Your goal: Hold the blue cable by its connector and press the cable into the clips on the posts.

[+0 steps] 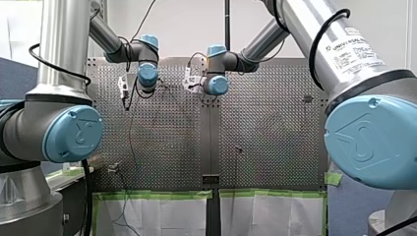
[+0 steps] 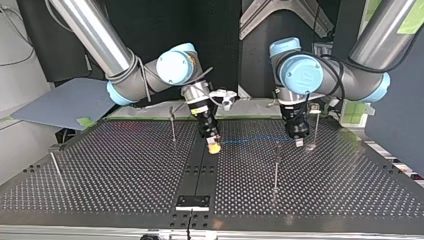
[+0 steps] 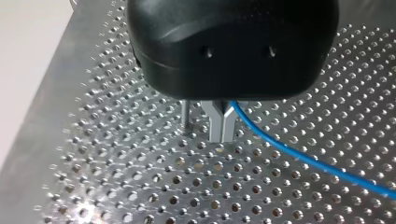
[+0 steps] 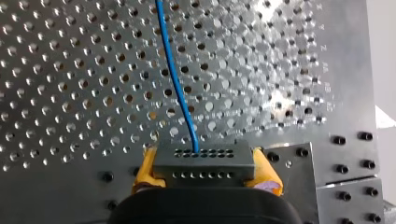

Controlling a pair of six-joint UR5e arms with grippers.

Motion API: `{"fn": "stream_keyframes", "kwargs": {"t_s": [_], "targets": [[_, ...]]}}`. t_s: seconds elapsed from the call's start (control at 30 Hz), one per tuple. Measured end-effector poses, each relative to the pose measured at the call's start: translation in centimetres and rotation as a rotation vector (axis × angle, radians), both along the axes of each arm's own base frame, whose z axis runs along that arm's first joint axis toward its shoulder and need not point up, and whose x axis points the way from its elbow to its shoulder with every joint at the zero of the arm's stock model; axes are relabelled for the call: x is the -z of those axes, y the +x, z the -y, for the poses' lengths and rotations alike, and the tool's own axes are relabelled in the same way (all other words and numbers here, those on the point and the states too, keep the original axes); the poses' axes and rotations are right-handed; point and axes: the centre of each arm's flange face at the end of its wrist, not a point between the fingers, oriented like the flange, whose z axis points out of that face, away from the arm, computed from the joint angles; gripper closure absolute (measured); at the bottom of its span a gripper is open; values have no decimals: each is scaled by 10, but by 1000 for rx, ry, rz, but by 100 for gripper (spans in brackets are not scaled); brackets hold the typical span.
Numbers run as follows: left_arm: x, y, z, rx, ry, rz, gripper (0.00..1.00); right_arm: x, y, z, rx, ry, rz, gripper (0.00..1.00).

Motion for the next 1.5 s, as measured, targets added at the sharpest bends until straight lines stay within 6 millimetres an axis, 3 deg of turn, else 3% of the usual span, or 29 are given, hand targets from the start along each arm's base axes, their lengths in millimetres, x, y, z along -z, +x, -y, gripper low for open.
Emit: {"fn": "stream_keyframes", "kwargs": {"t_s": [0.27, 0.53, 0.77, 0.97, 1.5], "targets": [[2, 9, 3, 12, -14, 8, 100, -11, 8, 3, -8, -13, 12, 100], [-10, 18, 2, 3, -31, 43, 100, 4, 15, 8, -13, -2, 2, 100], [1, 27, 2, -3, -26, 17, 100, 7, 14, 15, -6, 0, 1, 100], [-2, 33, -1, -2, -31, 29, 100, 7, 12, 19, 1, -1, 3, 100], [-12, 48, -13, 41, -72, 65, 100, -8, 16, 26, -9, -25, 24, 100]]}}
